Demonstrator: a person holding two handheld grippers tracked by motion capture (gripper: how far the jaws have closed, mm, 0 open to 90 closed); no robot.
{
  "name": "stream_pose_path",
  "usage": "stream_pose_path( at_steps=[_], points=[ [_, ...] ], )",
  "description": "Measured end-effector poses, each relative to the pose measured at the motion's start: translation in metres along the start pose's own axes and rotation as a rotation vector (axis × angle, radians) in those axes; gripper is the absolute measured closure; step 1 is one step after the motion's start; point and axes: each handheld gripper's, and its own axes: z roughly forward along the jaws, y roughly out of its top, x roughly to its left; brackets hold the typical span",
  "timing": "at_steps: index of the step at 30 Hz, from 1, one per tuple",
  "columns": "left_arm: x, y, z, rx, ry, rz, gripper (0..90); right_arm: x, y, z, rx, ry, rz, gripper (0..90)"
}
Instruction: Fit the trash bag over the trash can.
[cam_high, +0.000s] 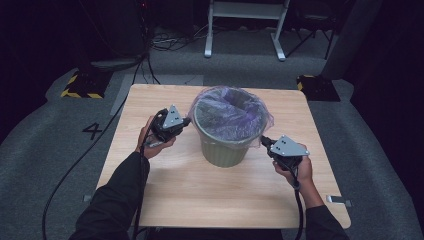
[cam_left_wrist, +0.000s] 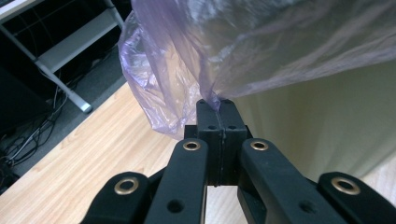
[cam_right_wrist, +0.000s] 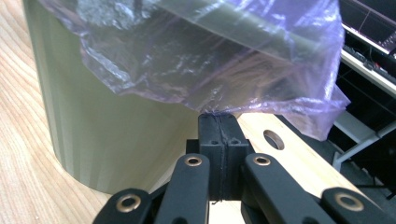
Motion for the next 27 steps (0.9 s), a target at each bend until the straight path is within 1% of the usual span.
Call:
stream_pose_path(
  at_steps=[1,3,4,5,6,7,8,9,10,11,12,13,14,16,17,18,19,21,22,25,27],
  points=[
    [-0.002,-0.001,-0.001,0.005,-0.004,0.012,89.9,0.000,-0.001,-0.001,-0.001,0.005,0.009,90.0],
    [-0.005,-0.003,-0.001,0.006,-0.011,0.017,89.9,0.001,-0.003,-0.004,-0.009,0.011,0.016,88.7],
    [-0.005,-0.003,-0.002,0.002,-0.013,0.018,89.9,0.002,-0.004,-0.005,-0.014,0.012,0.018,78.3],
    [-0.006,-0.004,-0.003,-0.002,-0.017,0.016,89.9,0.002,-0.005,-0.007,-0.018,0.010,0.032,67.3],
    [-0.006,-0.004,-0.005,-0.004,-0.020,0.017,89.9,0.003,-0.006,-0.009,-0.021,0.023,0.045,58.8],
    [-0.006,-0.004,-0.006,-0.006,-0.026,0.016,89.9,0.004,-0.008,-0.011,-0.029,0.035,0.042,50.2],
    [-0.007,-0.004,-0.006,-0.006,-0.025,0.017,89.9,0.007,-0.009,-0.014,-0.037,0.021,0.046,40.7],
    [-0.007,-0.004,-0.007,-0.005,-0.024,0.020,89.9,0.008,-0.010,-0.015,-0.042,0.021,0.050,34.4],
    [-0.007,-0.003,-0.007,-0.005,-0.024,0.022,89.9,0.009,-0.010,-0.016,-0.048,0.025,0.051,31.5],
    [-0.007,-0.003,-0.008,-0.003,-0.023,0.025,89.9,0.011,-0.009,-0.017,-0.048,0.025,0.038,29.2],
    [-0.007,-0.003,-0.008,-0.001,-0.022,0.028,89.9,0.013,-0.008,-0.017,-0.047,0.008,0.019,25.9],
    [-0.008,-0.002,-0.008,0.000,-0.023,0.031,89.9,0.015,-0.006,-0.017,-0.047,-0.011,0.006,24.1],
    [-0.008,-0.002,-0.008,0.003,-0.024,0.033,89.9,0.017,-0.003,-0.017,-0.045,-0.036,-0.006,24.2],
    [-0.009,-0.001,-0.007,0.002,-0.028,0.037,89.9,0.017,0.001,-0.016,-0.051,-0.087,-0.016,23.4],
    [-0.009,0.000,-0.007,0.003,-0.028,0.038,89.9,0.017,0.005,-0.016,-0.054,-0.115,-0.032,23.6],
    [-0.009,0.000,-0.007,0.003,-0.029,0.041,89.9,0.017,0.006,-0.016,-0.052,-0.135,-0.042,24.0],
    [-0.009,0.001,-0.007,0.006,-0.031,0.044,89.9,0.017,0.008,-0.016,-0.044,-0.166,-0.052,23.9],
    [-0.009,0.001,-0.006,0.006,-0.032,0.044,89.9,0.017,0.010,-0.017,-0.046,-0.200,-0.063,23.9],
    [-0.010,0.001,-0.006,0.005,-0.035,0.041,89.9,0.017,0.010,-0.018,-0.035,-0.236,-0.071,23.3],
    [-0.010,0.002,-0.007,0.010,-0.038,0.047,89.9,0.016,0.010,-0.020,-0.042,-0.249,-0.067,22.4],
    [-0.010,0.002,-0.007,0.009,-0.041,0.044,89.9,0.016,0.010,-0.021,-0.037,-0.258,-0.077,22.2]
  ],
)
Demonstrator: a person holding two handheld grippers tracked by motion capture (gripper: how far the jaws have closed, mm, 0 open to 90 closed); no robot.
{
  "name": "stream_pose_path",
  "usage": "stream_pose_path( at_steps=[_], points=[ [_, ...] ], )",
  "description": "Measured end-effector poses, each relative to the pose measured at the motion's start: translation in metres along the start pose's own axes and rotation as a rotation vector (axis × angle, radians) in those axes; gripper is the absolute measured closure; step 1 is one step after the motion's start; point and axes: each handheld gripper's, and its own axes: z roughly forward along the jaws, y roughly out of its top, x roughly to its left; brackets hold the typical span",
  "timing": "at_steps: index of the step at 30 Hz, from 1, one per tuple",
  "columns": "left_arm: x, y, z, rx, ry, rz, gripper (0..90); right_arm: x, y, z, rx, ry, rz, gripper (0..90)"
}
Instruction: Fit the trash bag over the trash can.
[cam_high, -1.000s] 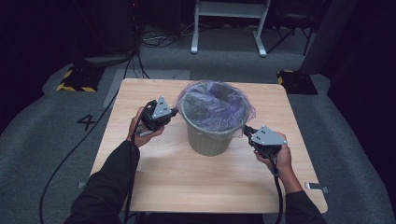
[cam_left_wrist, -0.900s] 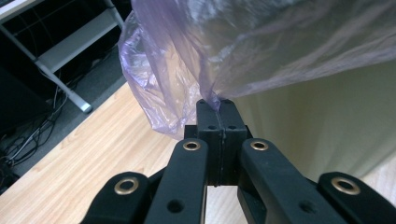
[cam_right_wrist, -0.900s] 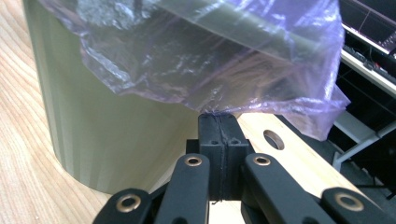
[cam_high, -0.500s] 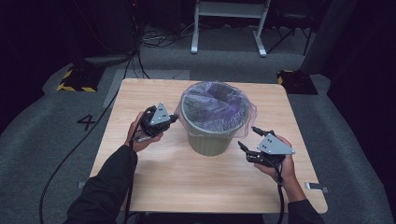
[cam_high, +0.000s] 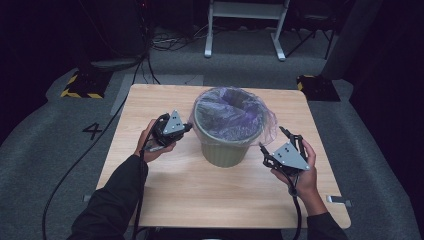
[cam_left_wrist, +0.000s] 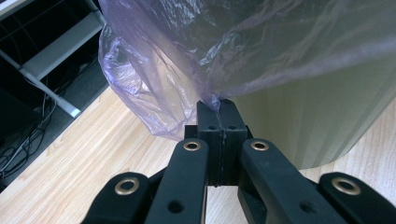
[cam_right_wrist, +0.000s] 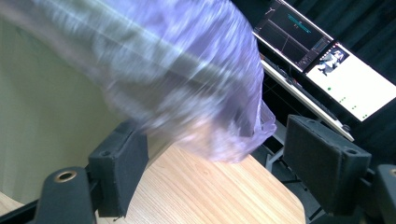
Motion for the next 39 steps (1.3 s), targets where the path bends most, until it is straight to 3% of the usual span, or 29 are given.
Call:
stream_pose_path(
  at_steps=[4,8,13,16,17,26,39],
  points=[
    [0.001,-0.001,0.000,-0.003,-0.002,-0.005,89.9,-0.002,-0.001,0.000,0.013,0.013,0.008,21.1],
    [0.000,0.001,0.001,-0.004,-0.005,-0.003,89.9,0.001,0.003,-0.002,-0.019,0.011,-0.037,21.7],
    [0.001,0.002,0.001,0.000,-0.010,-0.002,89.9,0.008,0.007,-0.003,-0.035,0.069,-0.133,67.0],
    [0.001,0.001,0.003,0.001,-0.020,-0.008,90.0,0.013,0.007,-0.001,-0.021,0.113,-0.157,86.8],
    [0.001,0.001,0.003,0.003,-0.024,0.000,90.0,0.013,0.006,-0.001,-0.018,0.116,-0.156,89.7],
    [-0.004,-0.008,0.010,0.028,-0.054,0.001,90.0,0.010,-0.014,0.004,0.006,0.235,-0.028,90.0],
    [-0.014,-0.022,0.024,0.078,-0.085,0.003,90.0,0.022,-0.048,0.024,0.098,0.351,0.064,90.0]
  ],
)
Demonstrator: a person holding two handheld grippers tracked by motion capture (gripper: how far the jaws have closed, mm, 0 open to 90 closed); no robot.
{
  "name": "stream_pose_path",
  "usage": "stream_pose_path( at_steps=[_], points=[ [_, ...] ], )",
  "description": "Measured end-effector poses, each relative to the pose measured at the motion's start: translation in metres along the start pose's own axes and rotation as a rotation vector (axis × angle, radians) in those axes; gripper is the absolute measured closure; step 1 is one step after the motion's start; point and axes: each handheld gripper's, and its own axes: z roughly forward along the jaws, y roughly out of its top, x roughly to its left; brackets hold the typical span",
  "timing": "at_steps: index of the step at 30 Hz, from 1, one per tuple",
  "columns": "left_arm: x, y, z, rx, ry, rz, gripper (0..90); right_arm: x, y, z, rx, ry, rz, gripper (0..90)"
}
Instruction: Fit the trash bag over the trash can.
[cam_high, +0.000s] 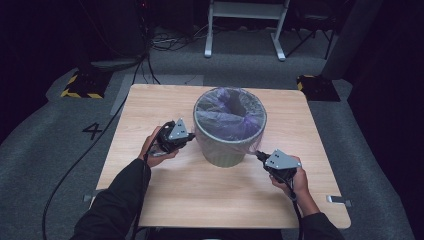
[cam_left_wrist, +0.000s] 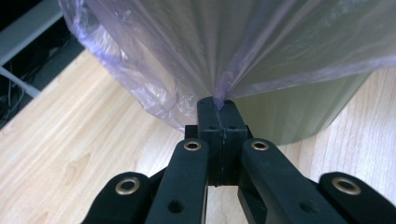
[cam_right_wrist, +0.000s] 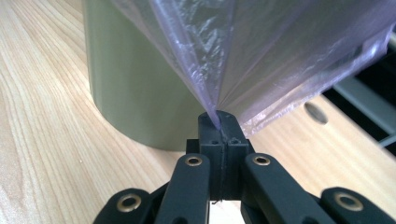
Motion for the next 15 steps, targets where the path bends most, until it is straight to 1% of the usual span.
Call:
stream_pose_path(
  at_steps=[1,2,3,5,6,8,9,10,11,12,13,14,15],
  points=[
    [0.000,-0.001,0.002,0.004,0.002,0.004,90.0,-0.001,-0.003,0.003,0.008,0.012,0.020,90.0],
    [-0.001,-0.002,0.003,0.006,0.003,0.006,90.0,-0.001,-0.005,0.005,0.019,0.016,0.024,90.0],
    [-0.001,-0.003,0.006,0.011,-0.005,0.001,90.0,-0.002,-0.006,0.007,0.031,0.017,0.026,90.0],
    [-0.001,-0.005,0.009,0.018,-0.010,-0.004,90.0,-0.004,-0.009,0.011,0.048,0.034,0.047,90.0],
    [-0.001,-0.006,0.010,0.019,-0.011,-0.009,89.9,-0.004,-0.011,0.013,0.053,0.037,0.052,90.0],
    [-0.001,-0.008,0.011,0.015,-0.016,-0.025,89.9,-0.005,-0.014,0.016,0.064,0.060,0.070,90.0],
    [0.000,-0.009,0.012,0.013,-0.011,-0.029,89.9,-0.006,-0.015,0.017,0.069,0.066,0.075,90.0],
    [0.000,-0.010,0.012,0.010,0.000,-0.033,89.9,-0.007,-0.016,0.018,0.073,0.066,0.084,90.0],
    [0.000,-0.011,0.012,0.011,0.000,-0.040,89.8,-0.008,-0.017,0.019,0.075,0.069,0.090,90.0],
    [0.000,-0.013,0.011,0.001,-0.007,-0.047,89.8,-0.010,-0.018,0.018,0.075,0.071,0.100,90.0],
    [0.000,-0.015,0.011,-0.008,-0.009,-0.057,89.3,-0.012,-0.020,0.019,0.070,0.078,0.119,90.0],
    [0.000,-0.017,0.010,-0.013,-0.009,-0.068,84.3,-0.013,-0.023,0.018,0.070,0.082,0.139,90.0],
    [0.000,-0.019,0.009,-0.024,-0.016,-0.079,82.7,-0.015,-0.025,0.019,0.067,0.086,0.151,90.0]
  ],
)
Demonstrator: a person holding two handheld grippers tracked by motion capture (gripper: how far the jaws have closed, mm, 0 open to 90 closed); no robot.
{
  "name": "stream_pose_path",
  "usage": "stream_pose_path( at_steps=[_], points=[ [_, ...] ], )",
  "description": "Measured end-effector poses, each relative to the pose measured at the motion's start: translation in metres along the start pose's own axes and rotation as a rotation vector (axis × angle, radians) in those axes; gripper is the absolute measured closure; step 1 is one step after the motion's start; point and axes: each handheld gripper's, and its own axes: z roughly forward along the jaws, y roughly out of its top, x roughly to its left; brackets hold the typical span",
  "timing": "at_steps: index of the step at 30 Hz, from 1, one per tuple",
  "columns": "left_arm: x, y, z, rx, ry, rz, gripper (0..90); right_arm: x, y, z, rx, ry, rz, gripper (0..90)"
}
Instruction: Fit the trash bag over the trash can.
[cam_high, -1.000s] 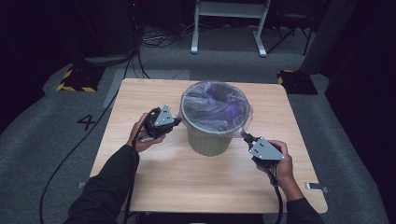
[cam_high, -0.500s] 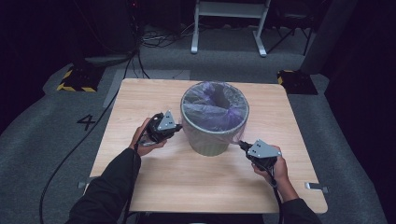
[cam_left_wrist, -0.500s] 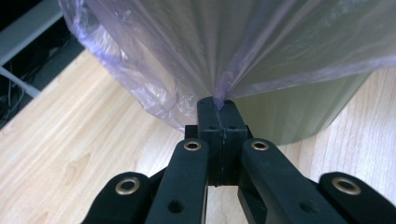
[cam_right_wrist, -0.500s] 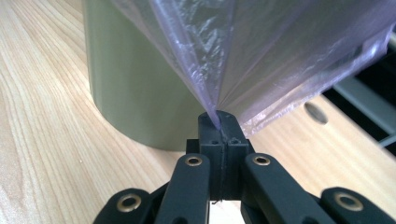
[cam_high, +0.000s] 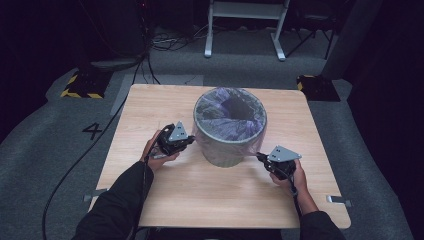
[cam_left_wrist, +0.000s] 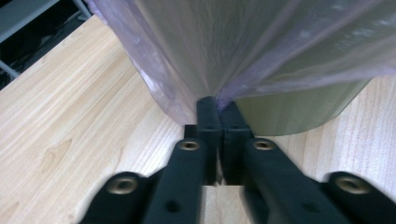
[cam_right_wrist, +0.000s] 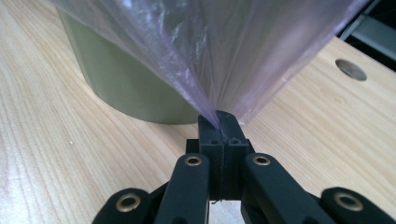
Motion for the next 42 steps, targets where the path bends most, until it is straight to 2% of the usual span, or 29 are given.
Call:
stream_pose_path(
  at_steps=[1,2,4,5,7,10,11,14,17,19,21,22,24,26,27,30,31,34,36,39,42],
  points=[
    [-0.001,-0.002,-0.001,-0.015,-0.007,-0.009,82.3,-0.001,-0.001,0.000,-0.004,-0.006,0.013,90.0],
    [0.000,-0.004,-0.002,-0.009,-0.005,-0.015,79.9,-0.002,-0.002,0.000,-0.012,-0.012,0.016,90.0],
    [-0.001,-0.005,-0.007,-0.014,0.035,-0.026,65.8,-0.004,-0.003,-0.001,-0.022,-0.022,0.027,90.0],
    [-0.002,-0.005,-0.009,-0.018,0.029,-0.036,57.2,-0.006,-0.004,0.000,-0.021,-0.037,0.029,89.0],
    [-0.003,-0.005,-0.014,-0.022,0.027,-0.066,41.2,-0.007,-0.005,0.000,-0.027,-0.025,0.033,83.8],
    [-0.005,-0.009,-0.022,-0.034,0.027,-0.098,26.7,-0.010,-0.005,-0.002,-0.031,-0.035,0.038,78.0],
    [-0.006,-0.010,-0.025,-0.034,0.023,-0.107,24.7,-0.011,-0.006,-0.003,-0.038,-0.036,0.046,75.4],
    [-0.010,-0.015,-0.031,-0.029,0.028,-0.125,23.3,-0.016,-0.006,-0.007,-0.027,-0.033,0.048,62.0],
    [-0.012,-0.020,-0.037,-0.028,-0.005,-0.162,19.8,-0.025,-0.011,-0.014,-0.023,-0.006,0.078,47.4],
    [-0.016,-0.025,-0.039,-0.021,-0.033,-0.186,16.5,-0.031,-0.016,-0.018,0.005,0.002,0.096,38.7],
    [-0.020,-0.030,-0.041,-0.005,-0.039,-0.194,15.6,-0.036,-0.022,-0.022,0.023,0.010,0.126,31.6],
    [-0.024,-0.035,-0.041,-0.006,-0.043,-0.207,15.7,-0.039,-0.024,-0.024,0.026,0.032,0.150,29.0],
    [-0.028,-0.040,-0.041,0.019,-0.052,-0.197,15.6,-0.042,-0.026,-0.030,0.021,0.048,0.199,21.9],
    [-0.035,-0.046,-0.042,0.031,-0.035,-0.189,15.8,-0.042,-0.025,-0.037,0.009,0.060,0.217,21.0],
    [-0.037,-0.048,-0.043,0.043,-0.047,-0.185,15.8,-0.041,-0.025,-0.041,-0.001,0.062,0.219,19.7],
    [-0.046,-0.055,-0.044,0.055,-0.046,-0.175,15.7,-0.041,-0.024,-0.048,-0.029,0.052,0.236,18.0],
    [-0.048,-0.057,-0.044,0.071,-0.040,-0.169,15.7,-0.040,-0.023,-0.049,-0.029,0.035,0.236,18.0],
    [-0.054,-0.062,-0.043,0.107,-0.040,-0.164,15.7,-0.039,-0.020,-0.053,-0.016,-0.015,0.221,18.0],
    [-0.057,-0.065,-0.043,0.118,-0.049,-0.171,15.7,-0.038,-0.017,-0.055,-0.033,-0.008,0.226,18.0],
    [-0.059,-0.069,-0.043,0.145,-0.050,-0.166,15.7,-0.036,-0.012,-0.059,-0.048,-0.024,0.207,18.0],
    [-0.060,-0.072,-0.043,0.156,-0.060,-0.180,15.7,-0.035,-0.003,-0.065,-0.081,-0.029,0.208,18.0]
  ],
)
